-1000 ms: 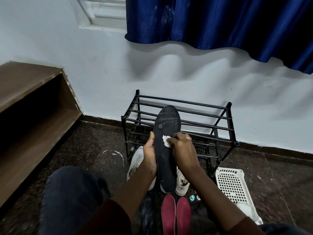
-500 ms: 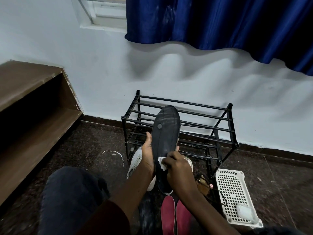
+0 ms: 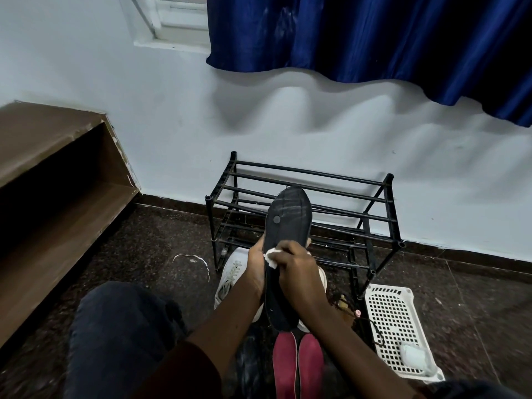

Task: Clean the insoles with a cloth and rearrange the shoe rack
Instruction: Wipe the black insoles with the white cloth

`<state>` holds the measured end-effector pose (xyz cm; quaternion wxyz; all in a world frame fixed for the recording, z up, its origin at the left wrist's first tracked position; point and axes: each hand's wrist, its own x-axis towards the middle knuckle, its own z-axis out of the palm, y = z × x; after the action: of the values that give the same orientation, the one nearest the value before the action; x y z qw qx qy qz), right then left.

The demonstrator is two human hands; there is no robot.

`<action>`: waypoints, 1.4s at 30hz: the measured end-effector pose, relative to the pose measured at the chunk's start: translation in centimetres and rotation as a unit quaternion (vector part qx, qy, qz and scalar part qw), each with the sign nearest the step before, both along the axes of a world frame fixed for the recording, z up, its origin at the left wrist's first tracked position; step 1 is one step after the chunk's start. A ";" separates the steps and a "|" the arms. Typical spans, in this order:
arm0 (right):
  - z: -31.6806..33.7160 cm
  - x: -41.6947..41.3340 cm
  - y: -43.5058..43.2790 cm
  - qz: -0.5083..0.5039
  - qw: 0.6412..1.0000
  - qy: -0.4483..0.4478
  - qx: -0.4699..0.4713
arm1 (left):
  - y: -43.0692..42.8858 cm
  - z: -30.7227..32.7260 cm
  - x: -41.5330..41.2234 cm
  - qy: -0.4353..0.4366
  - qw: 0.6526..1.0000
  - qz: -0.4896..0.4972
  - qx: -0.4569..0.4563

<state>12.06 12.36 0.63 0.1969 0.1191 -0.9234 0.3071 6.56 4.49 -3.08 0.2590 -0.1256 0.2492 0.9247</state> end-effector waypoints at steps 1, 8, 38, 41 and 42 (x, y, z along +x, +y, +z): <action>-0.3 0.6 0.0 0.009 1.000 0.005 -0.010 | -0.1 0.1 0.0 0.002 1.000 -0.014 -0.011; -0.8 0.1 0.4 0.014 1.000 0.021 0.005 | -0.2 0.0 1.0 0.024 0.986 0.001 -0.163; 0.2 -3.7 1.8 -0.120 0.989 -0.079 0.042 | -0.1 1.1 1.8 0.003 0.997 -0.018 -0.069; -0.4 -2.6 1.6 -0.117 0.990 -0.072 0.040 | -0.1 1.3 1.5 0.001 0.997 -0.004 -0.071; -0.8 -1.7 1.5 -0.116 0.990 -0.065 0.036 | -0.1 1.3 1.3 0.002 0.997 0.003 -0.074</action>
<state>10.31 13.83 -0.12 0.1660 -0.0016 -0.9524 0.2557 7.89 4.34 -1.74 0.2459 -0.1435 0.3170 0.9047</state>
